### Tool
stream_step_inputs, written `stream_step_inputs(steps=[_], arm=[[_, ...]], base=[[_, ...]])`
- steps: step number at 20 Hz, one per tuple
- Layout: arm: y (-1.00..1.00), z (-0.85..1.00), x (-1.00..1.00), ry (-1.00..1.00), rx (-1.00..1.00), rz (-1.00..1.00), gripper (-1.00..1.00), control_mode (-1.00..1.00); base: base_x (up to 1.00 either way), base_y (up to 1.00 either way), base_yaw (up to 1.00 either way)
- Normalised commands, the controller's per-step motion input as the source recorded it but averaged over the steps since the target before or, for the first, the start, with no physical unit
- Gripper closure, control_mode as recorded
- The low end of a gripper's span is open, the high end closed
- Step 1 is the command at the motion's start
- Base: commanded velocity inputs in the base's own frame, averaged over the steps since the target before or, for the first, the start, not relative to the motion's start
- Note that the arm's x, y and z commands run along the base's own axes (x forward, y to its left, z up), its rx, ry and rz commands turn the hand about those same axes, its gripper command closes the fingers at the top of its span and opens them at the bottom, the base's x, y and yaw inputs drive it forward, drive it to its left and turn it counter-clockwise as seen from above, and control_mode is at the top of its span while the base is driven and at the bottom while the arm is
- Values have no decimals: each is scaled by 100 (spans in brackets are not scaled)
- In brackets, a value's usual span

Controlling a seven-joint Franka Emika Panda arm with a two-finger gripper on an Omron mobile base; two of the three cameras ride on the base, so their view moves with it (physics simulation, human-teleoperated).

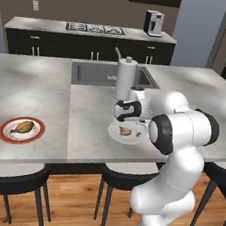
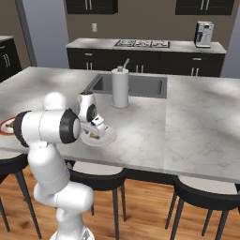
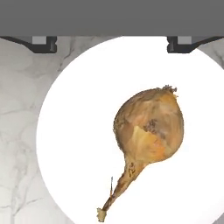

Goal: Transport the chicken drumstick and onion to the fridge. Place the chicken drumstick on the rack containing meat and place the onion on the rack containing the vegetable, ensuring meats and vegetables are on different racks.

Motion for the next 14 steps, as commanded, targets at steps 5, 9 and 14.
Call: stream_step_inputs(steps=[5, 9, 14], arm=[[4, -17, 46, 0, 0, 0, -100, -100], [0, -21, 43, 0, 0, 0, -100, -100], [0, -33, 40, 0, 0, 0, -100, -100]], base=[[0, 0, 0], [0, 0, 0], [0, 0, 0]])
